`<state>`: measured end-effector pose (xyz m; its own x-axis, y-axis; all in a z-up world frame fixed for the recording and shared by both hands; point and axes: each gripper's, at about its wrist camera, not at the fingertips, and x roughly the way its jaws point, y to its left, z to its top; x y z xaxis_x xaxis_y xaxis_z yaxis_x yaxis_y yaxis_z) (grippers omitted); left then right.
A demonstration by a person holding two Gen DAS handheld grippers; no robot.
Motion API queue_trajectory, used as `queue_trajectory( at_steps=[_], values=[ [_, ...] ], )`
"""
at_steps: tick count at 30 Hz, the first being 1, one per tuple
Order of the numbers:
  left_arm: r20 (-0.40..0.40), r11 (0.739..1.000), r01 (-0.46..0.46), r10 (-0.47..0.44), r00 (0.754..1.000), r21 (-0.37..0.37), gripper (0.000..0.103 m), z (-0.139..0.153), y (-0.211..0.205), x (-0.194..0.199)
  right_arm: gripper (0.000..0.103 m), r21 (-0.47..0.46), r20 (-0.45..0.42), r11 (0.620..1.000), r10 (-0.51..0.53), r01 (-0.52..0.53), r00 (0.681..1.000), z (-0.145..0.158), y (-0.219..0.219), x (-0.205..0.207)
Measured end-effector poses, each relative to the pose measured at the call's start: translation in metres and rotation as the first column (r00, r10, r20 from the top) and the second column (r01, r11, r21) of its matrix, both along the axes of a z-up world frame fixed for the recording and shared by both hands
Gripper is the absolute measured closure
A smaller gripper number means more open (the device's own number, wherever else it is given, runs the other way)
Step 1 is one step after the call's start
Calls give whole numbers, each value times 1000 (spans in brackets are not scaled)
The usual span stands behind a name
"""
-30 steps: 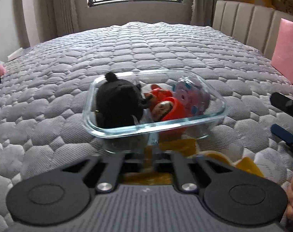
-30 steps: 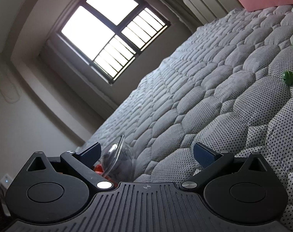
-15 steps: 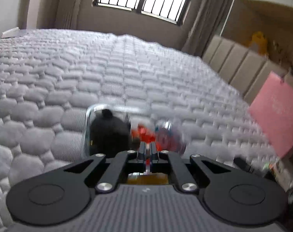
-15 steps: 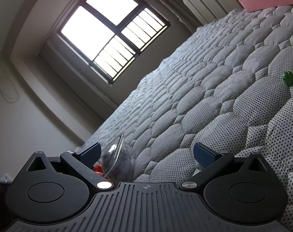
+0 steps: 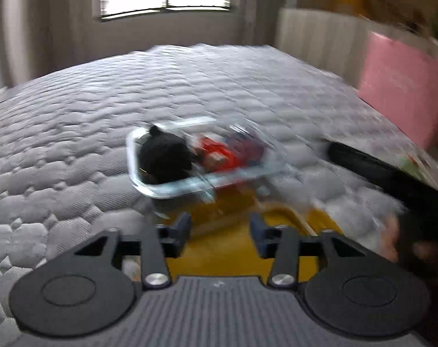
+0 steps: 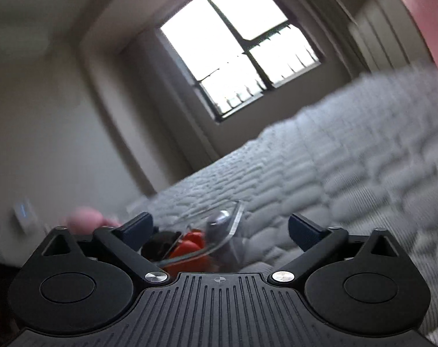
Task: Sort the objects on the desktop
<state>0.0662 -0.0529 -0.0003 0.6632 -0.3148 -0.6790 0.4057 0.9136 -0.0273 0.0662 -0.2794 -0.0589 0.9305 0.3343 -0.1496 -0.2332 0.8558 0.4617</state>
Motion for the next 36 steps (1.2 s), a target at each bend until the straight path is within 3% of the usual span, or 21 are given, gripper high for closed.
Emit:
queue_trajectory(
  at_steps=[1, 2, 6, 7, 10, 12, 15, 18, 23, 25, 26, 27, 32, 36],
  values=[
    [-18, 999, 36, -36, 999, 14, 36, -1, -1, -7, 46, -61, 4, 998, 12, -12, 1000, 5, 12, 0],
    [-38, 997, 74, -73, 997, 27, 36, -4, -2, -16, 65, -115, -25, 993, 32, -34, 999, 7, 27, 4],
    [-91, 987, 156, -153, 984, 31, 32, -15, 2, -30, 55, -295, -126, 945, 110, -143, 986, 12, 86, 16],
    [-94, 988, 150, -147, 985, 27, 27, -16, 5, -31, 55, -333, -144, 928, 123, -166, 982, 13, 100, 17],
    [-96, 997, 76, -75, 993, 17, 23, -22, 20, -26, 53, -440, -152, 882, 115, -171, 982, 18, 135, 17],
    [-118, 998, 48, -51, 992, -30, 22, -23, 35, -24, 54, -486, -175, 856, 105, -178, 979, 20, 149, 22],
    [-149, 995, 10, -26, 989, -104, 14, -27, 58, -24, 57, -537, -240, 819, 83, -203, 967, 17, 159, 32],
    [-146, 991, -17, -2, 989, -132, 10, -26, 72, -29, 63, -559, -304, 796, 62, -231, 951, 13, 161, 43],
    [-127, 987, -13, -7, 992, -163, 4, -24, 80, -33, 75, -659, -316, 708, 46, -254, 948, 13, 177, 50],
    [-125, 985, -9, -13, 992, -171, 4, -24, 82, -34, 81, -633, -343, 717, 78, -292, 936, 17, 176, 58],
    [-123, 985, -10, -12, 992, -171, 4, -23, 83, -35, 96, -631, -345, 718, 81, -295, 935, 18, 176, 59],
    [-119, 985, -13, -8, 993, -170, 4, -23, 85, -36, 101, -628, -344, 719, 87, -298, 935, 19, 176, 59],
    [-140, 977, -53, 24, 990, -209, 3, -25, 100, -33, 101, -555, -337, 765, 153, -327, 929, 38, 161, 55],
    [-178, 968, -70, 27, 984, -241, 3, -30, 103, -27, 101, -388, -359, 853, 208, -348, 910, 64, 141, 65]
  ],
)
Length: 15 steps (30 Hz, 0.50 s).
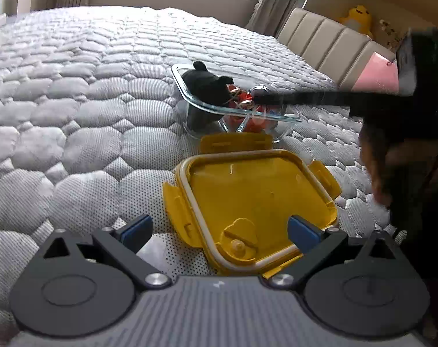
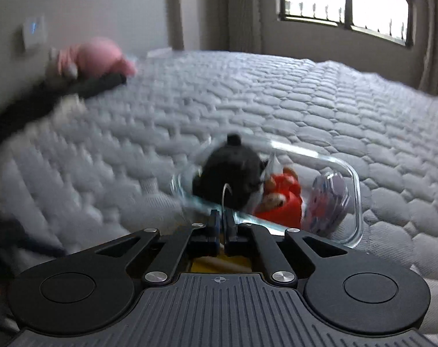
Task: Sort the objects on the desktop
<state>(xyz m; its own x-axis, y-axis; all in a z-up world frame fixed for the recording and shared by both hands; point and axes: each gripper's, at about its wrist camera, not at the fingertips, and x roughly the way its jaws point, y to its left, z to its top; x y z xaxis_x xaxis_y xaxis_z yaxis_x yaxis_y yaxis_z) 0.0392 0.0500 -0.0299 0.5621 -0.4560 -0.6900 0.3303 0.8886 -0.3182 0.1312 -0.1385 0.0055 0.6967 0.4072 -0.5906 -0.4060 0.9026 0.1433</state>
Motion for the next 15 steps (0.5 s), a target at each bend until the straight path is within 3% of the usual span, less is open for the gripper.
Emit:
queue_trajectory(
  at_steps=[4, 6, 10, 15],
  values=[
    [1, 1000, 15, -15, 1000, -2, 3, 1, -3, -3, 101, 208, -63, 978, -17, 30, 998, 27, -18, 28],
    [2, 1000, 18, -18, 1000, 2, 3, 0, -3, -4, 101, 236, -72, 971, -27, 43, 997, 34, -16, 43],
    [-4, 1000, -8, 8, 1000, -3, 3, -2, 5, -2, 100, 210, -118, 976, -28, 52, 993, 29, -5, 66],
    [-29, 997, -37, 36, 999, -60, 2, -2, 16, 4, 86, 118, -96, 990, -68, 79, 993, 17, 4, 62]
  ],
)
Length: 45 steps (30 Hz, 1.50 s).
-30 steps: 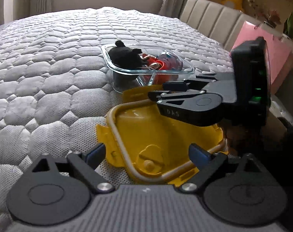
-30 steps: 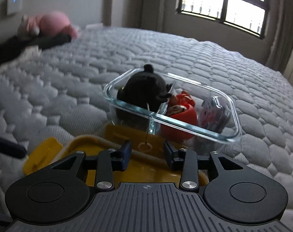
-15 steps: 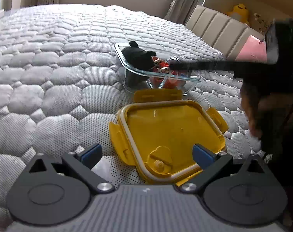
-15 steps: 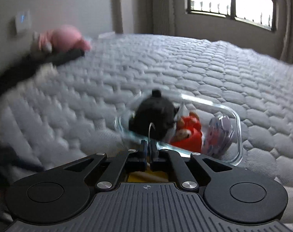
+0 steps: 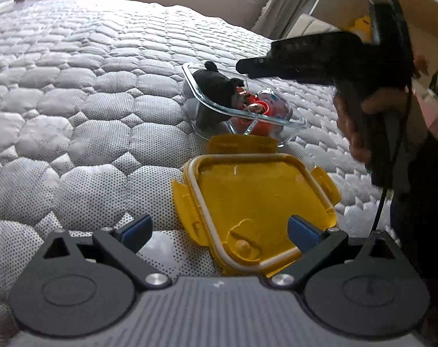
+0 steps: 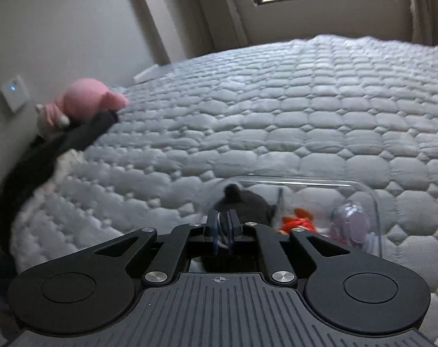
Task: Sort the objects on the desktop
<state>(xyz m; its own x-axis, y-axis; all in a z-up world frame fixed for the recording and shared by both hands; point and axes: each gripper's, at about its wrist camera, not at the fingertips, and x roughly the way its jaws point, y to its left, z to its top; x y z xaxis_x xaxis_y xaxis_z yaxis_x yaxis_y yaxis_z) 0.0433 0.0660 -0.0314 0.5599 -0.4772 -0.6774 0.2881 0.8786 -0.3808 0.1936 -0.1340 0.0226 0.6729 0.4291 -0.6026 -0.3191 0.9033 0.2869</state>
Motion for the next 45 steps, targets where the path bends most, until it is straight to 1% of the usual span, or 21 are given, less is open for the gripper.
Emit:
queue_trajectory(
  at_steps=[1, 2, 6, 10, 11, 15, 16, 17, 19, 21, 22, 27, 28, 29, 31, 34, 37, 39, 40, 41, 45],
  values=[
    [-5, 1000, -3, 3, 1000, -7, 2, 0, 0, 1, 70, -3, 12, 1000, -4, 4, 1000, 0, -1, -5],
    [-9, 1000, -3, 3, 1000, -9, 2, 0, -1, 2, 59, 0, 24, 1000, -7, 7, 1000, 2, -3, -8],
    [-23, 1000, 5, -5, 1000, 5, 2, -2, -9, 3, 56, 15, 100, 999, -40, 39, 994, 16, -19, -25],
    [-28, 999, 20, -19, 999, 32, 2, -2, -22, 5, 30, 62, 165, 996, -79, 70, 983, 22, -44, -49],
    [-26, 999, 20, -19, 999, 37, 2, 0, -26, 6, 26, 73, 175, 994, -92, 80, 980, 20, -51, -57],
    [-13, 997, 39, -38, 999, 62, 2, 6, -41, 9, 28, 68, 192, 992, -117, 106, 974, 6, -72, -75],
    [-12, 996, 52, -51, 999, 66, 2, 6, -45, 9, 34, 47, 182, 995, -96, 88, 979, 2, -70, -76],
    [-11, 995, 63, -63, 998, 71, 2, 6, -48, 9, 52, 22, 168, 998, -69, 66, 983, -1, -66, -77],
    [-14, 993, 89, -88, 996, 80, 2, 4, -52, 5, 80, -37, 150, 999, -4, 10, 989, -7, -52, -76],
    [-25, 990, 108, -106, 994, 87, 2, 1, -50, 2, 80, -94, 135, 994, 62, -49, 989, -13, -36, -73],
    [-28, 990, 114, -112, 993, 84, 2, 0, -48, 1, 80, -91, 123, 994, 74, -63, 990, -14, -29, -69],
    [-13, 993, 115, -115, 993, 29, 2, 2, -31, -4, 78, -6, -13, 999, 43, -43, 999, -20, -10, -29],
    [-9, 994, 104, -104, 995, 27, 1, 2, -27, -4, 82, -3, -41, 999, 34, -34, 999, -23, -7, -22],
    [-6, 995, 94, -94, 996, 22, 1, 3, -24, -4, 90, -5, -52, 1000, 28, -28, 998, -24, -4, -18],
    [-8, 997, 74, -74, 997, -1, 1, 3, -17, -3, 94, 13, -47, 1000, 19, -18, 999, -25, -2, -14],
    [-33, 999, 43, -44, 999, -27, 1, 1, -11, 2, 94, 75, -29, 997, -8, 10, 1000, -23, -7, -13],
    [-41, 999, 35, -36, 999, -42, 1, 3, -10, 5, 86, 105, -24, 993, -49, 51, 999, -21, -17, -16],
    [-31, 999, 29, -31, 999, -43, 1, 8, -11, 7, 69, 117, -1, 991, -70, 69, 998, -19, -30, -25],
    [-19, 999, 25, -26, 999, -35, 1, 12, -13, 10, 52, 122, 20, 989, -86, 83, 996, -18, -39, -32],
    [-5, 999, 21, -21, 1000, -24, 1, 17, -16, 12, 44, 126, 41, 987, -103, 97, 994, -17, -48, -38],
    [58, 999, 29, -30, 998, 16, 1, 36, -38, 23, 44, 92, 113, 981, -178, 168, 978, -16, -77, -57]
  ],
)
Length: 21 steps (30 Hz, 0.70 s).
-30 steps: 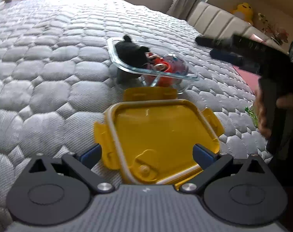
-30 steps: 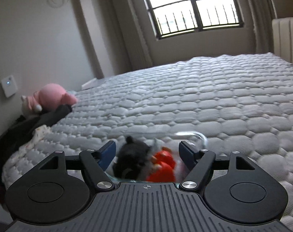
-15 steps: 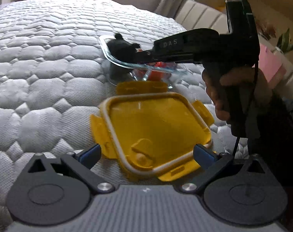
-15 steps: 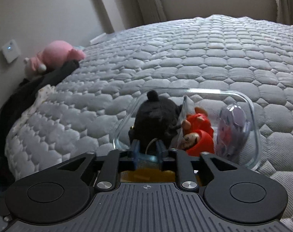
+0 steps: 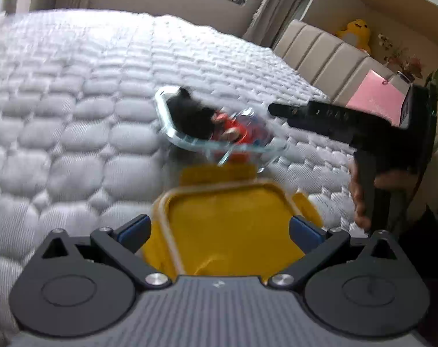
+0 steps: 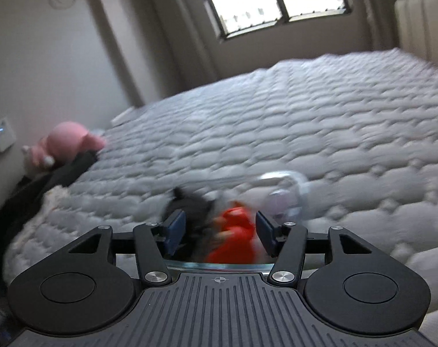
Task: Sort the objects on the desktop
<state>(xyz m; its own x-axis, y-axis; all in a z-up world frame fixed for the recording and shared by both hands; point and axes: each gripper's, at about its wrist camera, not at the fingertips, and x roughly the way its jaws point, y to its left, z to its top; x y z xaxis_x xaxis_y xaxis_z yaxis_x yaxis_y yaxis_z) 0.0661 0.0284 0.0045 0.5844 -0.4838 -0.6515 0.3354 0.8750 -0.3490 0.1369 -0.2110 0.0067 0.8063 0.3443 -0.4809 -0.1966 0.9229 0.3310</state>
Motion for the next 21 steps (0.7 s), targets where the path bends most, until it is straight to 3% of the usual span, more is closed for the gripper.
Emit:
queue_trajectory(
  at_steps=[4, 7, 10, 12, 14, 17, 21],
  values=[
    [-12, 996, 89, -89, 996, -2, 1, -2, -24, 0, 44, -52, 18, 997, 49, -48, 999, 9, 11, 12],
    [-42, 991, 132, -131, 991, 24, 1, -12, -30, -8, 54, -131, 3, 985, 115, -114, 993, 14, 45, 38],
    [-60, 994, 109, -107, 992, 24, 1, -18, -17, -13, 63, -209, -18, 966, 151, -152, 988, 10, 81, 64],
    [-75, 998, 68, -68, 995, 6, 1, -21, -4, -11, 63, -255, -8, 956, 146, -144, 989, 6, 98, 75],
    [-94, 1000, 21, -23, 995, -22, 0, -24, 10, -7, 69, -209, -35, 966, 145, -149, 989, 3, 103, 80],
    [-114, 998, -12, 5, 993, -64, 0, -27, 22, -1, 72, -86, -147, 984, 142, -156, 979, -9, 99, 91],
    [-116, 998, 10, -18, 993, -66, 0, -31, 19, 2, 73, -94, -181, 985, 127, -146, 975, -11, 92, 88]
  ],
)
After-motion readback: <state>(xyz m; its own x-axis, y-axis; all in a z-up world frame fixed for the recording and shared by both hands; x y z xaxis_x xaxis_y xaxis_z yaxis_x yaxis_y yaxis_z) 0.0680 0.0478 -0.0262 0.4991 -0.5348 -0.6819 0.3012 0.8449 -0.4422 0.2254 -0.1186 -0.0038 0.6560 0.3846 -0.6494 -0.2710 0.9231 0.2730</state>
